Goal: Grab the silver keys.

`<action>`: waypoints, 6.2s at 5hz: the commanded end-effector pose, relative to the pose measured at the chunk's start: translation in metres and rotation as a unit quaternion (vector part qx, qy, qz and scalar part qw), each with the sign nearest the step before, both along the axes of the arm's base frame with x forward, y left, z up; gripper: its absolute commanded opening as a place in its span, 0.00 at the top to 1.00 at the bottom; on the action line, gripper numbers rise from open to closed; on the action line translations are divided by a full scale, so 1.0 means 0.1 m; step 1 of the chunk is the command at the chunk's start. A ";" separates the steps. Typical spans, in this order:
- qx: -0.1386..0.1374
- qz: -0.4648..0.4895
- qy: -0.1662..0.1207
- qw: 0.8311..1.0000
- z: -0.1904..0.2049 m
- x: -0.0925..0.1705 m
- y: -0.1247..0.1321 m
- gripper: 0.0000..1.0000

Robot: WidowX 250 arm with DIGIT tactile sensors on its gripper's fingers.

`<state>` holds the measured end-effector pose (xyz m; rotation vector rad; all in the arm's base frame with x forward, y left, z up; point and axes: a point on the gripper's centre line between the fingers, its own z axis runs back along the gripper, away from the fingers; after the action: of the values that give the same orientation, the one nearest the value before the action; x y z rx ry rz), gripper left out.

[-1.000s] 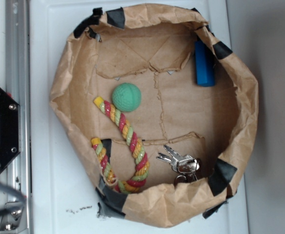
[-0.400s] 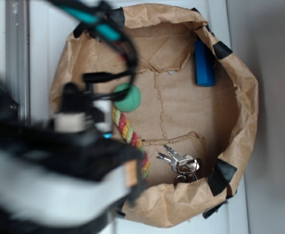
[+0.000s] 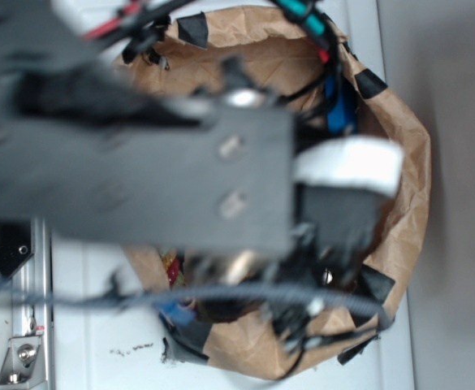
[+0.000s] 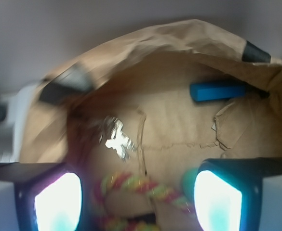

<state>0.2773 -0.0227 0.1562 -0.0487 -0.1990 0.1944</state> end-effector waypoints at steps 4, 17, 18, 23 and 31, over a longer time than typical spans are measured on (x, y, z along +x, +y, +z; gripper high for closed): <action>-0.118 0.216 -0.065 0.967 -0.30 0.04 0.24 0.00; -0.201 0.127 -0.070 0.969 -0.83 -0.10 -0.39 0.00; -0.206 0.158 -0.092 0.961 -0.82 0.15 -0.43 0.00; -0.284 0.181 -0.149 0.930 -0.66 0.25 -0.43 0.00; -0.234 0.164 -0.126 0.950 -0.92 0.27 -0.53 1.00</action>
<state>0.2966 -0.0829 0.0458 -0.4945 -0.3399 0.5712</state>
